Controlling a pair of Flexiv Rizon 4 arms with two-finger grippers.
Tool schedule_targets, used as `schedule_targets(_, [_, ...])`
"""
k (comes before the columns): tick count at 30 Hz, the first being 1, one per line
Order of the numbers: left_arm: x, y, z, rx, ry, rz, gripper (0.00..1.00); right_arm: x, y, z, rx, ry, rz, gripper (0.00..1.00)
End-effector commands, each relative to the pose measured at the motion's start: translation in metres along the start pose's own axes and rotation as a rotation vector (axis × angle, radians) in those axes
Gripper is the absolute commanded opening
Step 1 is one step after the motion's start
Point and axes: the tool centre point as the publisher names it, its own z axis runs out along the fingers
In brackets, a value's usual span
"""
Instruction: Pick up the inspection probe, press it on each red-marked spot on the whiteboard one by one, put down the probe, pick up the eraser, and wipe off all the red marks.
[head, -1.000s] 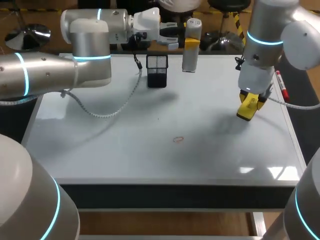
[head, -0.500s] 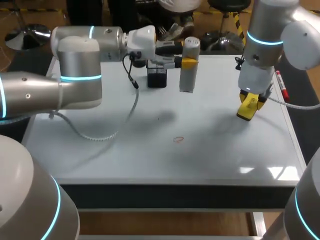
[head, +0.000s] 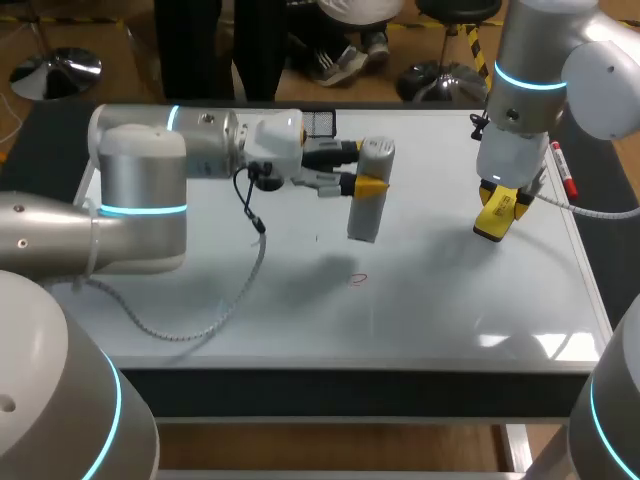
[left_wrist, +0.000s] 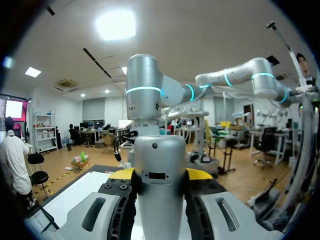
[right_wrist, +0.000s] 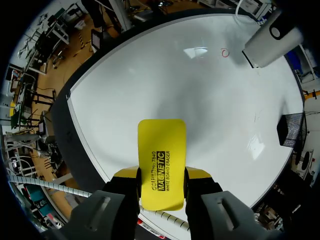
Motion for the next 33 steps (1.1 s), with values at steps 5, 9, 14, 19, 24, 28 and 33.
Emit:
schedule_targets(5, [0.018, 0.012, -0.009, 0.025, -0.001, -0.017, 0.0, 0.0, 0.0, -0.001, 0.003, 0.001, -0.001, 0.0])
schedule_targets(9, [0.023, 0.021, -0.011, 0.048, 0.012, -0.031, 0.0, 0.0, 0.0, -0.001, 0.003, 0.001, -0.001, 0.0])
schedule_targets(14, [0.027, 0.031, -0.009, 0.044, 0.025, -0.035, 0.0, 0.0, 0.0, -0.001, 0.003, 0.001, -0.001, 0.0])
schedule_targets(19, [0.03, 0.039, -0.007, 0.042, 0.024, -0.051, 0.0, 0.0, 0.0, -0.001, 0.003, 0.001, -0.001, 0.0])
schedule_targets(24, [0.032, 0.043, -0.006, 0.041, 0.023, -0.062, 0.0, 0.0, 0.0, -0.001, 0.003, 0.001, -0.001, 0.0])
schedule_targets(28, [0.036, 0.045, -0.004, 0.038, 0.027, -0.06, 0.0, 0.0, 0.0, -0.001, 0.003, 0.001, -0.001, 0.0])
schedule_targets(33, [0.038, 0.047, -0.004, 0.037, 0.023, -0.056, 0.0, 0.0, 0.0, -0.001, 0.003, 0.001, -0.001, 0.0])
